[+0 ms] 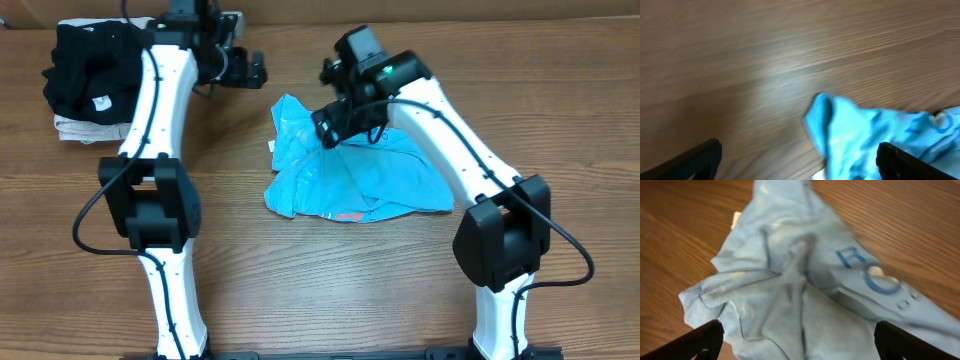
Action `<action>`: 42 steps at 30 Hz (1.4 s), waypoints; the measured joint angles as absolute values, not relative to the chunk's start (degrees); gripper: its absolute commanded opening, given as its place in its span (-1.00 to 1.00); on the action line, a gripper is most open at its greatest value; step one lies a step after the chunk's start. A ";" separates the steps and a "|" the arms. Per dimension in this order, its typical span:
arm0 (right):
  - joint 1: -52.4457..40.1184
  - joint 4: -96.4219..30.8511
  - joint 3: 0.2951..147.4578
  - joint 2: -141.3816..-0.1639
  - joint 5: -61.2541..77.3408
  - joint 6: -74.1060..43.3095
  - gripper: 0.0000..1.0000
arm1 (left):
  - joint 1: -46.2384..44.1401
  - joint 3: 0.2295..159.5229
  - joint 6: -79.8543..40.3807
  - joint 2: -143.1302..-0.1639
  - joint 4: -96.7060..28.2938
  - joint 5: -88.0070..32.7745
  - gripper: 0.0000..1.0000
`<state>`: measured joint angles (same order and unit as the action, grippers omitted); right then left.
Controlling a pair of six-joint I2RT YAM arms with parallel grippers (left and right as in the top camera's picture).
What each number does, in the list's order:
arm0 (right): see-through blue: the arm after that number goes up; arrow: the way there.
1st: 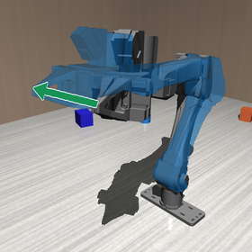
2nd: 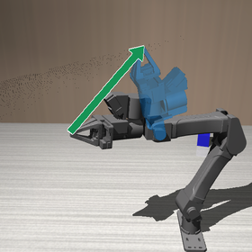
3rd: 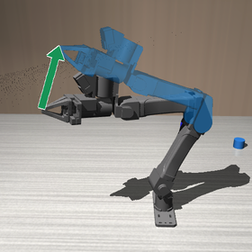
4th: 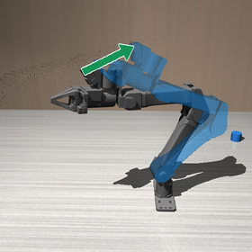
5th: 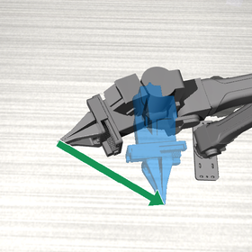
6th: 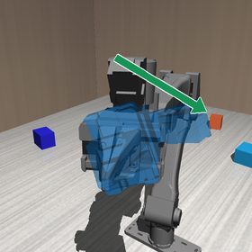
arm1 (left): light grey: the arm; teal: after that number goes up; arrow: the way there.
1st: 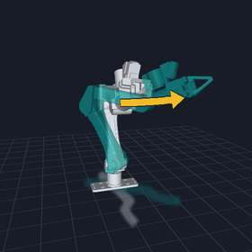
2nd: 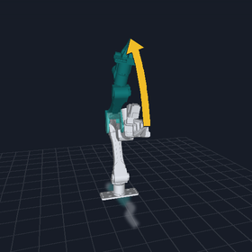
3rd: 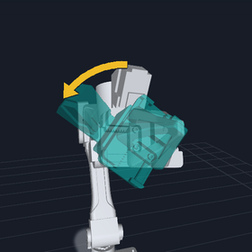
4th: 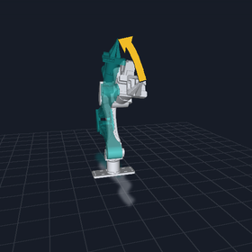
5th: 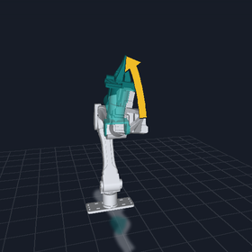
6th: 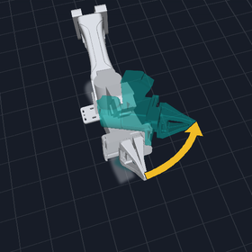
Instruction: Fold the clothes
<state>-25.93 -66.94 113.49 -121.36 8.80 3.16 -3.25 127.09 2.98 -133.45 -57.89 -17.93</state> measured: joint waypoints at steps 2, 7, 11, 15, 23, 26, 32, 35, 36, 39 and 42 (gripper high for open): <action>-24.32 -69.34 115.00 -121.36 8.73 1.39 1.00 | -5.17 127.09 3.16 -133.56 -56.58 -18.35 1.00; -18.76 -73.89 116.60 -121.36 8.58 -2.31 1.00 | -9.85 127.11 3.33 -135.85 -53.74 -18.46 1.00; -14.04 -77.21 116.60 -121.36 8.49 -3.90 1.00 | -12.69 127.11 3.29 -139.94 -52.88 -16.93 0.99; -11.03 -79.09 116.60 -121.36 8.34 -4.51 1.00 | -13.39 127.02 2.15 -143.72 -52.64 -15.03 0.94; -10.55 -78.48 116.60 -121.36 8.36 -4.73 1.00 | -13.04 126.85 0.30 -144.35 -51.88 -14.02 -0.06; -10.55 -78.46 116.60 -121.36 8.34 -4.75 1.00 | -13.17 126.82 0.08 -144.35 -52.05 -13.87 -0.53; -10.55 -78.52 116.60 -121.36 8.34 -4.75 1.00 | -13.54 126.85 0.10 -144.35 -51.31 -13.89 -0.92; -10.55 -78.54 116.60 -121.36 8.34 -4.71 1.00 | -13.54 127.57 0.10 -144.35 -53.10 -13.87 -0.93; -10.55 -78.54 116.60 -121.36 8.34 -4.67 1.00 | -13.54 128.55 0.10 -144.35 -54.78 -13.87 -0.92; -10.55 -78.52 116.60 -121.36 8.36 -4.69 1.00 | -13.54 132.27 0.16 -144.35 -59.40 -13.91 -0.92; -10.55 -78.54 116.60 -121.36 8.34 -4.69 1.00 | -13.56 139.94 1.30 -144.35 -66.85 -14.17 -0.92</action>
